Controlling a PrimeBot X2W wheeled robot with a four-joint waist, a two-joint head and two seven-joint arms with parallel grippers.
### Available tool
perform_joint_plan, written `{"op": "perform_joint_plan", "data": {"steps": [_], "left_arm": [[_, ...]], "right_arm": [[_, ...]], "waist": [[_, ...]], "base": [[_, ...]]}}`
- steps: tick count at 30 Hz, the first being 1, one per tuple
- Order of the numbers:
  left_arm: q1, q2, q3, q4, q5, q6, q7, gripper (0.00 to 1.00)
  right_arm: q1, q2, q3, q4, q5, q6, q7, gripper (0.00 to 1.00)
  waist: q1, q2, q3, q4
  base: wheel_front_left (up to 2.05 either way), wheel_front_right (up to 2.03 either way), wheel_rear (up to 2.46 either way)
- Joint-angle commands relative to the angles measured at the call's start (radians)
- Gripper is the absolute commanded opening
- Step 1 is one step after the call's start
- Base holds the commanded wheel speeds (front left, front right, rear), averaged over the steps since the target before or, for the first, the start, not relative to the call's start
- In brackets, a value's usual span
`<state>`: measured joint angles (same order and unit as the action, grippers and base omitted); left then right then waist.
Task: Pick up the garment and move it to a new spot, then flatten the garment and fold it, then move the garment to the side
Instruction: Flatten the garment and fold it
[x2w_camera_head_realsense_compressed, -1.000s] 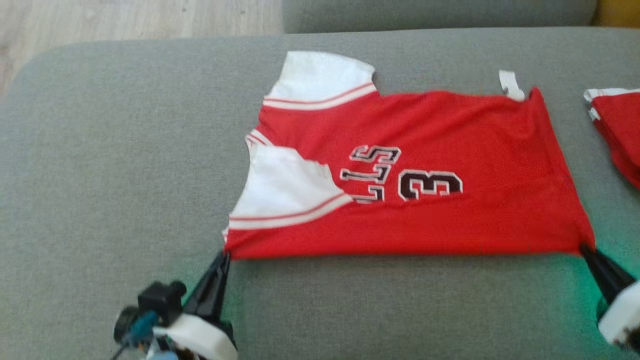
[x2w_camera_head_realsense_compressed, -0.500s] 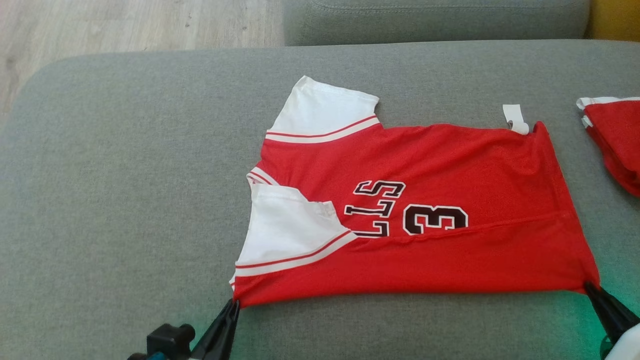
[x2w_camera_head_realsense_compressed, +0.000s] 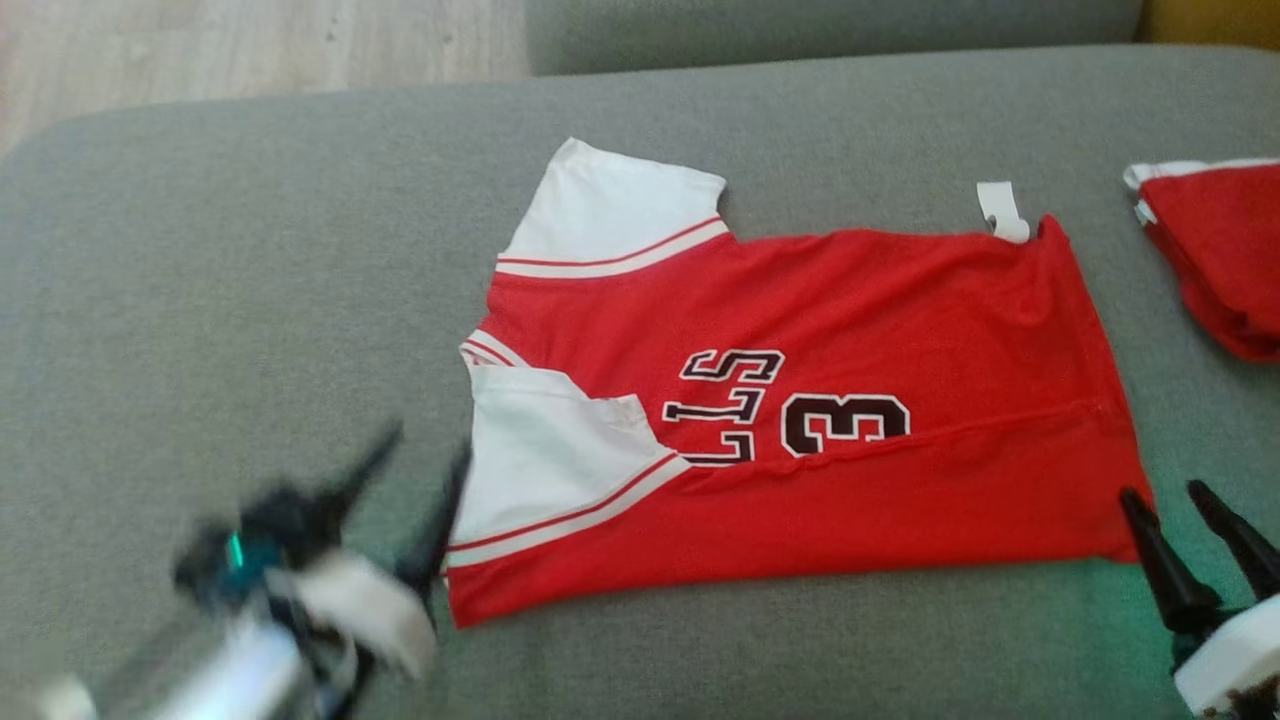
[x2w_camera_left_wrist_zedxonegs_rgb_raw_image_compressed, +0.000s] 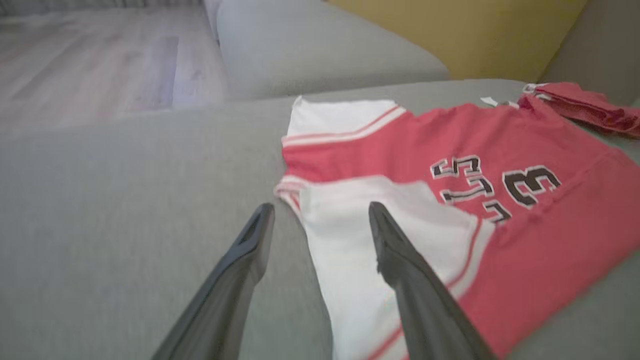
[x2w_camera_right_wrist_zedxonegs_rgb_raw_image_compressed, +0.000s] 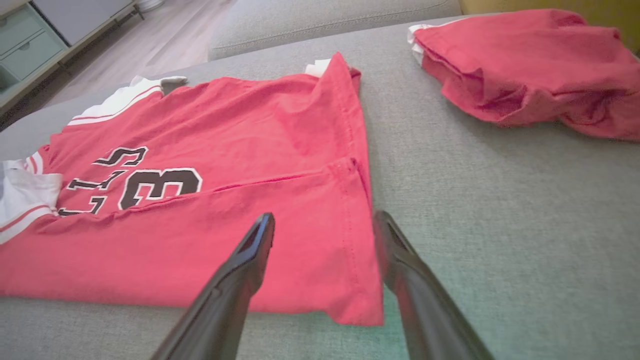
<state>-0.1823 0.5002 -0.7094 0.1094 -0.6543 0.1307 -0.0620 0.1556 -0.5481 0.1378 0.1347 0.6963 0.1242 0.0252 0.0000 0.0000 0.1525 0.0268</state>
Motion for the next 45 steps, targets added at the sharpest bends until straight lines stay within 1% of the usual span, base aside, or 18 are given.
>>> {"op": "perform_joint_plan", "data": {"steps": [1, 2, 3, 6, 10, 12, 15, 18, 23, 29, 34, 39, 40, 41, 42, 43, 44, 45], "left_arm": [[-0.092, 0.035, 0.052, -0.037, 0.010, -0.008, 0.007, 1.00], [-0.193, 0.053, 0.066, -0.044, 0.005, -0.044, 0.059, 1.00], [-0.193, 0.053, 0.066, -0.044, 0.005, -0.044, 0.059, 1.00], [-0.354, 0.079, 0.072, -0.021, 0.007, -0.107, 0.149, 1.00], [-0.562, 0.074, 0.064, 0.067, -0.019, -0.194, 0.292, 1.00], [-0.663, 0.068, 0.058, 0.130, -0.014, -0.213, 0.343, 1.00], [-0.786, 0.045, 0.043, 0.239, -0.034, -0.234, 0.441, 1.00], [-0.879, 0.012, 0.037, 0.339, -0.088, -0.248, 0.533, 1.00], [-1.013, -0.008, -0.001, 0.470, -0.136, -0.259, 0.636, 1.00], [-1.083, 0.010, -0.059, 0.553, -0.127, -0.261, 0.622, 1.00], [-1.112, 0.026, -0.128, 0.586, -0.115, -0.261, 0.607, 1.00], [-1.126, 0.040, -0.183, 0.607, -0.128, -0.261, 0.612, 1.00], [-1.129, 0.042, -0.191, 0.610, -0.132, -0.261, 0.613, 0.93], [-1.130, 0.045, -0.198, 0.611, -0.138, -0.261, 0.614, 0.63], [-1.132, 0.047, -0.205, 0.612, -0.144, -0.261, 0.614, 0.42], [-1.134, 0.049, -0.211, 0.613, -0.150, -0.261, 0.614, 0.29], [-1.136, 0.051, -0.216, 0.612, -0.157, -0.261, 0.612, 0.00], [-1.138, 0.052, -0.220, 0.610, -0.166, -0.261, 0.607, 0.00]], "right_arm": [[-0.018, -0.031, -0.001, -0.035, -0.010, 0.007, 0.002, 1.00], [-0.033, -0.022, -0.002, -0.073, -0.029, 0.007, 0.022, 1.00], [-0.033, -0.022, -0.002, -0.073, -0.029, 0.007, 0.022, 1.00], [-0.060, -0.015, -0.003, -0.123, -0.049, 0.007, 0.048, 1.00], [-0.088, -0.011, -0.009, -0.172, -0.074, 0.007, 0.073, 1.00], [-0.103, -0.009, -0.007, -0.186, -0.080, 0.007, 0.080, 1.00], [-0.126, -0.001, -0.001, -0.202, -0.093, 0.007, 0.090, 1.00], [-0.150, 0.003, 0.009, -0.207, -0.097, 0.007, 0.094, 1.00], [-0.210, 0.006, 0.038, -0.198, -0.098, 0.007, 0.088, 1.00], [-0.265, 0.009, 0.077, -0.174, -0.091, 0.007, 0.072, 1.00], [-0.281, 0.011, 0.095, -0.149, -0.087, 0.007, 0.059, 1.00], [-0.291, 0.011, 0.112, -0.131, -0.078, 0.007, 0.048, 1.00], [-0.291, 0.010, 0.113, -0.127, -0.076, 0.007, 0.045, 1.00], [-0.291, 0.009, 0.113, -0.124, -0.075, 0.007, 0.042, 1.00], [-0.290, 0.007, 0.114, -0.121, -0.073, 0.007, 0.040, 1.00], [-0.290, 0.005, 0.113, -0.118, -0.071, 0.007, 0.037, 1.00], [-0.290, 0.003, 0.112, -0.115, -0.070, 0.007, 0.036, 1.00], [-0.290, 0.000, 0.111, -0.113, -0.069, 0.007, 0.035, 1.00]], "waist": [[0.0000, 0.0000, 0.019, -0.015], [0.0000, 0.0000, 0.049, -0.032], [0.0000, 0.0000, 0.049, -0.032], [0.0000, 0.0000, 0.097, -0.060], [0.0000, 0.0000, 0.163, -0.091], [0.0000, 0.0000, 0.195, -0.109], [0.0000, 0.0000, 0.240, -0.133], [0.0000, 0.0000, 0.286, -0.157], [0.0000, 0.0000, 0.368, -0.198], [0.0000, 0.0000, 0.407, -0.237], [0.0000, 0.0000, 0.418, -0.254], [0.0000, 0.0000, 0.418, -0.266], [0.0000, 0.0000, 0.418, -0.267], [0.0000, 0.0000, 0.417, -0.267], [0.0000, 0.0000, 0.416, -0.267], [0.0000, 0.0000, 0.415, -0.267], [0.0000, 0.0000, 0.414, -0.266], [0.0000, 0.0000, 0.413, -0.265]], "base": [[0.00, 0.00, 0.00], [0.00, 0.00, 0.00], [0.00, 0.00, 0.00], [0.00, 0.00, 0.00], [0.00, 0.00, 0.00], [0.00, 0.00, 0.00], [0.00, 0.00, 0.00], [0.00, 0.00, 0.00], [0.00, 0.00, 0.00], [0.00, 0.00, 0.00], [0.00, 0.00, 0.00], [0.00, 0.00, 0.00], [0.00, 0.00, 0.00], [0.00, 0.00, 0.00], [0.00, 0.00, 0.00], [0.00, 0.00, 0.00], [0.00, 0.00, 0.00], [0.00, 0.00, 0.00]]}}
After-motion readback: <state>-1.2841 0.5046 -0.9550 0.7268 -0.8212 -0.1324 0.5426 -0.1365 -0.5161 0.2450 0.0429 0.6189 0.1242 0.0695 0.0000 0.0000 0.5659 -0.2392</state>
